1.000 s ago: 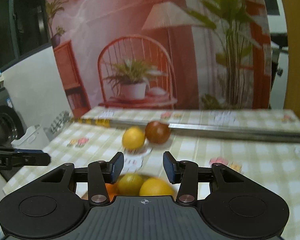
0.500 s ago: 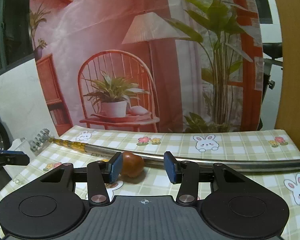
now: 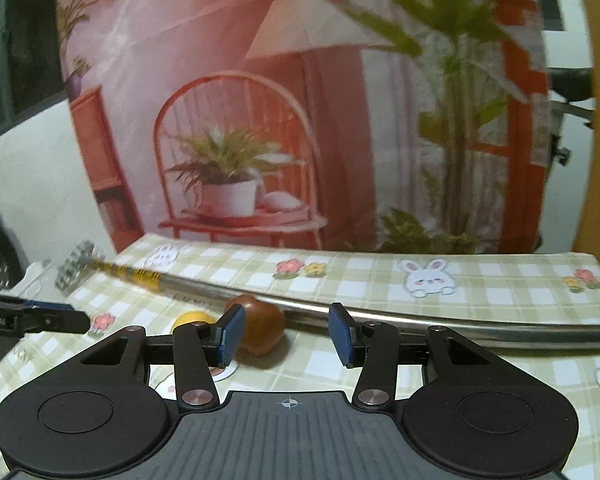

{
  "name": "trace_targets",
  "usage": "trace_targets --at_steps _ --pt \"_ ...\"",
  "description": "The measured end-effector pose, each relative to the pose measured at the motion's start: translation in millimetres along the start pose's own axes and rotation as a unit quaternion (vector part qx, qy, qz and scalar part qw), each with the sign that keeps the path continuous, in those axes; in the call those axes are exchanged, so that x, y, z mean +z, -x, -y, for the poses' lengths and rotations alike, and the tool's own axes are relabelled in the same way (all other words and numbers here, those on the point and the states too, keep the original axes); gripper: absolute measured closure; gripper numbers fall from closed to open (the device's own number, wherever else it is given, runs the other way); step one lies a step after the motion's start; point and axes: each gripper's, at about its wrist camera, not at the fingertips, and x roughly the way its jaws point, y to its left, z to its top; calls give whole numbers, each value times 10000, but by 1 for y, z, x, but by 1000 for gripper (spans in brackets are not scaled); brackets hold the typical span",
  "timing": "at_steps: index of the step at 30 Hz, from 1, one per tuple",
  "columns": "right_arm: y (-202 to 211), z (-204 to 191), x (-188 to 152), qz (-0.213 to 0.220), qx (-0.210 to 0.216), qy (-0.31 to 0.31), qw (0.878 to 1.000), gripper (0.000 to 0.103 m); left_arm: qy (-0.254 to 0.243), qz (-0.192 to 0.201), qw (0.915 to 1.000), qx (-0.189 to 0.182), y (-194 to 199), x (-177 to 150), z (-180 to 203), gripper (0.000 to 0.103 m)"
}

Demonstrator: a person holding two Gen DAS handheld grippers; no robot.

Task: Organize fruits
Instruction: 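Move the right tool toward the yellow lemon beside the rod, then grasp the yellow lemon with the right tool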

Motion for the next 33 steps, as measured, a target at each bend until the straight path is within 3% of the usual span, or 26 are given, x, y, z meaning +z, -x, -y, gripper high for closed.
trace_targets --at_steps 7,10,15,22,33 --pt "-61 -52 9 -624 758 1383 9855 59 181 -221 9989 378 -7 -1 -30 52" --pt "-91 -77 12 -778 936 1736 9773 47 360 -267 9970 637 -4 -1 -44 52" --pt "-122 -115 9 -961 1096 2519 9567 42 592 -362 9938 873 2 -6 -64 52" --pt "-164 -132 -5 -1628 616 3218 9307 37 750 -412 9923 892 1 -12 -73 52" --pt "-171 -144 -21 -1850 426 3868 9024 39 761 -382 9937 729 -1 -17 -65 52"
